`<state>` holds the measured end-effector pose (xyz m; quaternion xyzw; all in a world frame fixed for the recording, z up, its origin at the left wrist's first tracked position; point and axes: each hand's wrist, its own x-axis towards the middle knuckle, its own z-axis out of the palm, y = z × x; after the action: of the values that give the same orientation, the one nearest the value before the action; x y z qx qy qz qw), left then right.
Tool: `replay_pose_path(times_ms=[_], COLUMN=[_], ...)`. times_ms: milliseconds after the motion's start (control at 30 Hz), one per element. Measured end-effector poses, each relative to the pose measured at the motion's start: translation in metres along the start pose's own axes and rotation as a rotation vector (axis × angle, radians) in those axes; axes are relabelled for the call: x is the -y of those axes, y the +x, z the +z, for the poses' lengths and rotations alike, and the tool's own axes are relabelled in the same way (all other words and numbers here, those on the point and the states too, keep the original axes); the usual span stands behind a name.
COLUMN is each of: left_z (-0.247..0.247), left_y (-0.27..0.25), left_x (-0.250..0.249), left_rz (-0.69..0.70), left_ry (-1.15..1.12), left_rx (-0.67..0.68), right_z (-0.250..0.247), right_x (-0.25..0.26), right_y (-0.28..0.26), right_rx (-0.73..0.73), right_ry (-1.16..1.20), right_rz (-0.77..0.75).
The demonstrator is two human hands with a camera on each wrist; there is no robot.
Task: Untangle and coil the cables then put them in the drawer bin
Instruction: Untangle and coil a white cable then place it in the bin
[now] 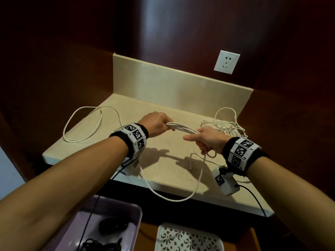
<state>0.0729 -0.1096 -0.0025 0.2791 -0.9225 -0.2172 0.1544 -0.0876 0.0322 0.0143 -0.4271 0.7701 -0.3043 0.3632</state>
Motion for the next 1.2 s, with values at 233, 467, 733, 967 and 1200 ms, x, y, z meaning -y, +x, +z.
replay_pose_path(times_ms=[233,467,733,967,1200], left_z=[0.007,0.007,0.000,0.005,0.010], left_y=[-0.003,-0.003,-0.006,-0.007,-0.015], left_x=[-0.005,-0.008,-0.004,-0.010,-0.018], left_rz=[0.040,0.090,0.133,0.173,0.121], left_ry=[0.035,0.059,0.303,0.352,0.305], left_rx=[0.133,0.096,0.118,0.147,0.163], right_z=[-0.004,-0.004,-0.013,-0.012,-0.012], right_x=[0.007,0.020,0.012,0.005,0.006], right_y=[0.009,0.012,0.008,0.009,0.007], right_rx=[-0.284,-0.377,-0.328,-0.292,-0.337], right_ry=[-0.109,0.054,-0.923,-1.225,-0.781], right_rz=[-0.079,-0.190,-0.186,-0.064,-0.129])
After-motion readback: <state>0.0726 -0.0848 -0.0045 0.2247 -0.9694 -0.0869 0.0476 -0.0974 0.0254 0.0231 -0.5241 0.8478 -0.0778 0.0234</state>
